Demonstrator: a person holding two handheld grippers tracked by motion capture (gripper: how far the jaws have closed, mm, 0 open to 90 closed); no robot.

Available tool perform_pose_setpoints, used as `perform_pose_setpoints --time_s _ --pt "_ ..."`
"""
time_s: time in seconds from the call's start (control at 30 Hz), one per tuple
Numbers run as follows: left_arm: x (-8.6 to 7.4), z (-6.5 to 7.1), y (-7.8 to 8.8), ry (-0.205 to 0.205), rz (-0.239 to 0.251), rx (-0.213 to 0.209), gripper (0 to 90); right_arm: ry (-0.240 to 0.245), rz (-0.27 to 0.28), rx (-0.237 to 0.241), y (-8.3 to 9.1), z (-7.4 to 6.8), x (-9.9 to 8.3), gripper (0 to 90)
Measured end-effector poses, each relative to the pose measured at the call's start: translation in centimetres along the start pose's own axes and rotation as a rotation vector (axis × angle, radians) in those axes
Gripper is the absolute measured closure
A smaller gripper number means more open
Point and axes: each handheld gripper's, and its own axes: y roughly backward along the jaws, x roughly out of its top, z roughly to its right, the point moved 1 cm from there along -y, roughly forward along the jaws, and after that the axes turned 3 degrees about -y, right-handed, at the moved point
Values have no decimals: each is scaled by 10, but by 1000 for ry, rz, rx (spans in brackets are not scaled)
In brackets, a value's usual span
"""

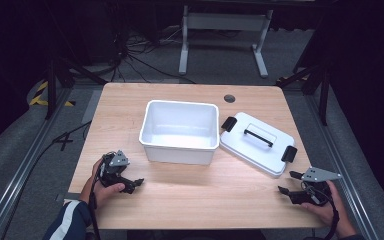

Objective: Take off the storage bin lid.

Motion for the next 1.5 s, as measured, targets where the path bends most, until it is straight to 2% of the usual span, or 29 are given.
perform_pose_setpoints --time_s 0.1,0.17,0.3,0.43,1.5 --pt "0 0 0 0 0 0 5 -21 13 0 0 2 -2 235" --pt "0 0 0 1 0 -1 5 -24 9 4 -1 2 -2 233" --pt "0 0 0 1 0 1 4 -61 -5 16 -2 5 -2 216" --pt "0 0 0 -1 -3 -9 2 -64 -5 13 -2 5 -2 210" --pt "1 -1 -1 3 -3 -6 2 -68 -7 9 -2 5 -1 203"
